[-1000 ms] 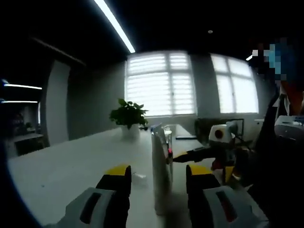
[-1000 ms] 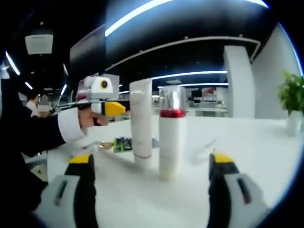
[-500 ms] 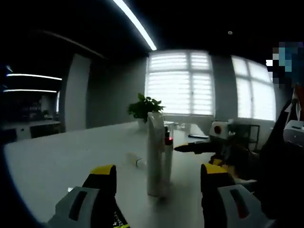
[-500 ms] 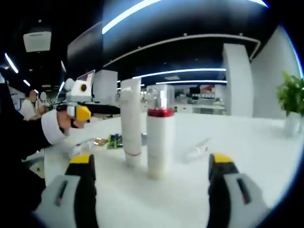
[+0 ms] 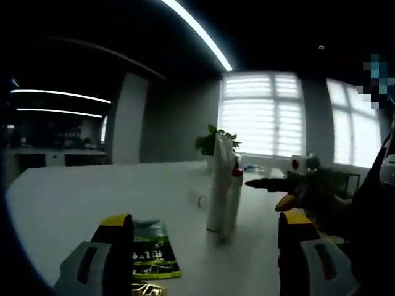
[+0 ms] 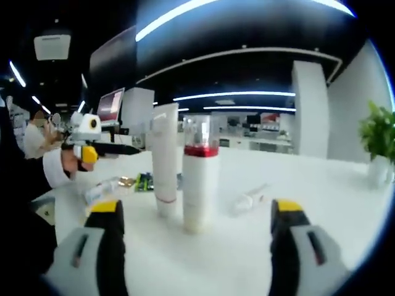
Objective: Arrange the skincare products in the storage area until every visible bottle or jar stands upright without overlapping.
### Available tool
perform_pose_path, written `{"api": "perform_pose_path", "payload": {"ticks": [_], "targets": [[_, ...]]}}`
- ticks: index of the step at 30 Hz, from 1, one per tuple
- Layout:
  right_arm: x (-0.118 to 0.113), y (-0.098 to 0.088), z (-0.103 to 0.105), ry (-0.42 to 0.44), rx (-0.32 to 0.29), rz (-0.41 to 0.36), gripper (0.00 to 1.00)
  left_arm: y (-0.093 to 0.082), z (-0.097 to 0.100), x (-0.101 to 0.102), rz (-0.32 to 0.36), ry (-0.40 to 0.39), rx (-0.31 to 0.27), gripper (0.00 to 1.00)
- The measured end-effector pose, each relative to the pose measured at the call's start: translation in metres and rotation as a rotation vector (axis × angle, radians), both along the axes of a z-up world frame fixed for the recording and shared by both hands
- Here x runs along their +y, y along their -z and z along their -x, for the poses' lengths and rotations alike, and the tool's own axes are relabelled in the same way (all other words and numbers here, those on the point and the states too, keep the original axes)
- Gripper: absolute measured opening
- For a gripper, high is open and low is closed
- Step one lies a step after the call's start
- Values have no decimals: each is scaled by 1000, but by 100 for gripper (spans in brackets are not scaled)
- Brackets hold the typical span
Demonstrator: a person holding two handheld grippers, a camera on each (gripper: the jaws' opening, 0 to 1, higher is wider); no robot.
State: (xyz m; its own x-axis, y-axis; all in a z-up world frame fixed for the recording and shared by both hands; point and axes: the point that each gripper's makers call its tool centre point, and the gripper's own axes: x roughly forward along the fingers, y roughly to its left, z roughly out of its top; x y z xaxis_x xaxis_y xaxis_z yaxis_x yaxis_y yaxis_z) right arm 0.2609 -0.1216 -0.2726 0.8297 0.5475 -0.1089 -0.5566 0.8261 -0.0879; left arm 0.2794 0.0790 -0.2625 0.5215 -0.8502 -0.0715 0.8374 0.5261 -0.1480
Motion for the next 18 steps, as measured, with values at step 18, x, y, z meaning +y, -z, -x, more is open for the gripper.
{"api": "perform_pose_path", "payload": {"ticks": [18], "targets": [[-20,16,-20,-1,47,57,93,15,20,35,-51,-107,-21,99]]}}
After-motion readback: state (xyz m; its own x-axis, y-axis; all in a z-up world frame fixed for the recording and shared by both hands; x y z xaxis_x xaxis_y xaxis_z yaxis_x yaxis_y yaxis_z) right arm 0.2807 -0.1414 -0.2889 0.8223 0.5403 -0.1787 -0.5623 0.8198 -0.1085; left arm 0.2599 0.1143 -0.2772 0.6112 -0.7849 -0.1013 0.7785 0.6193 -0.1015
